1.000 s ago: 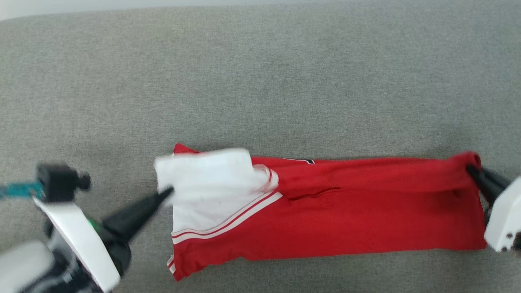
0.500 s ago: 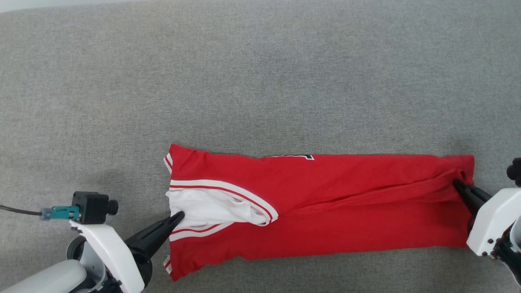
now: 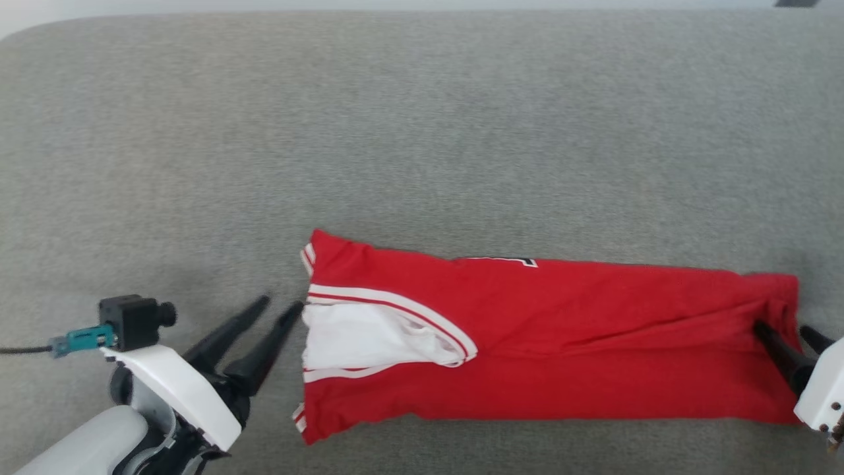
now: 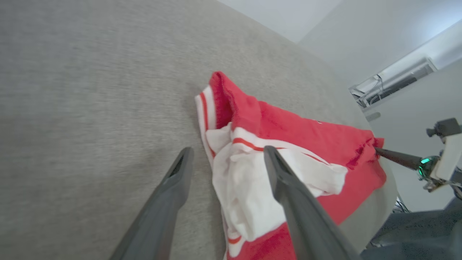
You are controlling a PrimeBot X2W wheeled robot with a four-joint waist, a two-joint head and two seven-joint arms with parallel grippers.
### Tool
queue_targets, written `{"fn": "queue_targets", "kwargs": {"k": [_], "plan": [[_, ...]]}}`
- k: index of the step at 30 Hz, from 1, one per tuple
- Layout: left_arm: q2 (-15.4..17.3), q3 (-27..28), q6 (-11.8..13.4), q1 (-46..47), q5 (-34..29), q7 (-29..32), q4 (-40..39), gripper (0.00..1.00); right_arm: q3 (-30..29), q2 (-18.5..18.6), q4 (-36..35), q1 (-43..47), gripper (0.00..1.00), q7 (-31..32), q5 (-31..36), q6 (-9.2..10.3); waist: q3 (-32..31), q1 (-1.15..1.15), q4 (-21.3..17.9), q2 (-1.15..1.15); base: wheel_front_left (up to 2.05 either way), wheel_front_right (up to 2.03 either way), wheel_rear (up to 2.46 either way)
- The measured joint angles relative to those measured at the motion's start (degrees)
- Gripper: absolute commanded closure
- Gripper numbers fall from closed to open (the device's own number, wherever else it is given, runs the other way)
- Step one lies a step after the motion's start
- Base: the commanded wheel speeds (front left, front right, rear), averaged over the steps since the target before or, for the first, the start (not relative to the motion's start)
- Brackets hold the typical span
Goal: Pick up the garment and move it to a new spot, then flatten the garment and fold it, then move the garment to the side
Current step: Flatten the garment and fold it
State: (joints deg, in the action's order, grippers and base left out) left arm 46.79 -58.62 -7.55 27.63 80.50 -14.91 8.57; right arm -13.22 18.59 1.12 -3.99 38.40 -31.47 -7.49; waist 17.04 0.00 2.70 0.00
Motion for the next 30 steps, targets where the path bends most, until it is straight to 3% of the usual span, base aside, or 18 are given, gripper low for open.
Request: {"fn": "queue_targets", "kwargs": {"k": [13, 14, 15, 17, 18, 24, 30], "plan": [[-16.34, 31.38, 0.00, -15.77, -28.75, -0.04, 5.48, 0.00, -2.60, -0.30, 10.99, -5.22, 0.00, 5.47, 1.83, 0.01, -1.65, 0.00, 6.17, 0.00, 0.00, 0.00, 0.00], [-17.44, 33.61, 0.00, -16.47, -30.71, -0.04, 5.17, 0.00, -2.87, -0.34, 11.58, -5.53, 0.05, 6.49, 2.14, 0.01, -1.72, 0.00, 6.44, 0.00, 0.00, 0.00, 0.00], [-18.48, 35.66, 0.00, -17.03, -32.98, -0.04, 4.79, 0.00, -3.04, -0.33, 11.95, -5.93, 0.38, 7.49, 2.58, 0.01, -1.75, 0.00, 6.66, 0.00, 0.00, 0.00, 0.00], [-20.34, 39.18, 0.00, -18.08, -36.84, -0.04, 4.13, 0.00, -3.24, -0.34, 12.16, -6.33, 0.87, 8.69, 3.19, 0.01, -1.76, 0.00, 6.99, 0.00, 0.00, 0.00, 0.00], [-21.50, 40.74, 0.00, -18.67, -38.75, -0.04, 3.67, 0.00, -3.64, -0.57, 12.29, -6.53, 1.00, 9.02, 3.36, 0.01, -1.79, 0.00, 7.12, 0.00, 0.00, 0.00, 0.00], [-25.01, 46.37, 0.00, -20.84, -46.10, -0.04, 1.81, 0.00, -6.42, -2.13, 11.57, -7.21, 1.00, 8.11, 3.76, -0.20, -2.01, 0.00, 6.90, 0.00, 0.00, 0.00, 0.00], [-26.09, 49.35, 0.00, -22.35, -47.42, -0.04, 0.69, 0.00, -13.71, -0.57, 9.94, -7.85, 1.00, 6.45, 4.25, -0.07, -2.40, 0.00, 5.28, 0.00, 0.00, 0.00, 0.00]]}}
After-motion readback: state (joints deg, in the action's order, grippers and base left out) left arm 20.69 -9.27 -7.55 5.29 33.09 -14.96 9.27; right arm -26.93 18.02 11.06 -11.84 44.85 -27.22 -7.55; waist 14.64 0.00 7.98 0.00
